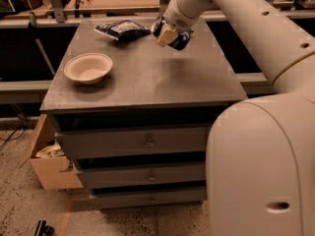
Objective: Knock pepsi can over
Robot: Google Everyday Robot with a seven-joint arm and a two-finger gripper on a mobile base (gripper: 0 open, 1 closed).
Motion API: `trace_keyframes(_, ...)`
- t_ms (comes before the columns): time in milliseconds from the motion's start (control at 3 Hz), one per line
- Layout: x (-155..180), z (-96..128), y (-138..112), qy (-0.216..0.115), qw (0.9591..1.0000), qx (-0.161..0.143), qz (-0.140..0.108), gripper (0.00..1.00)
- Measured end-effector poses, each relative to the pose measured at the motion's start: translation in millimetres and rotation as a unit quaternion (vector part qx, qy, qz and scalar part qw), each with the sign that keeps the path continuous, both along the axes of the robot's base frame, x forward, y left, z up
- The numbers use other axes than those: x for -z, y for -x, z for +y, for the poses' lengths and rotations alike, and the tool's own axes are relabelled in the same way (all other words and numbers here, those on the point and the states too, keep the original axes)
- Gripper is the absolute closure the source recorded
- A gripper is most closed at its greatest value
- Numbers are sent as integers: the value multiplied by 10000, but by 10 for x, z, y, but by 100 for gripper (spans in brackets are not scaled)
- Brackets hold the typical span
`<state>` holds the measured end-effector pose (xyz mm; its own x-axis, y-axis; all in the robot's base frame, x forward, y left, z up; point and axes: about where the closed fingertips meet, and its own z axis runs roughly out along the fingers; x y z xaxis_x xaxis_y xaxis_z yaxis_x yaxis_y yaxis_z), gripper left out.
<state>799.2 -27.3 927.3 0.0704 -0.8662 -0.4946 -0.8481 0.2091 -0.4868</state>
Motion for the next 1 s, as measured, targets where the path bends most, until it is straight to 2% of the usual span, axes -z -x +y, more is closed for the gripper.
trace_keyframes(333, 185, -128, 184, 610, 9965, -215, 522, 100)
trace_keyframes(667, 374, -154, 408, 699, 9895, -483, 1169, 82)
trace_keyframes(1000, 491, -101, 557, 591, 9832, -645, 1600, 59)
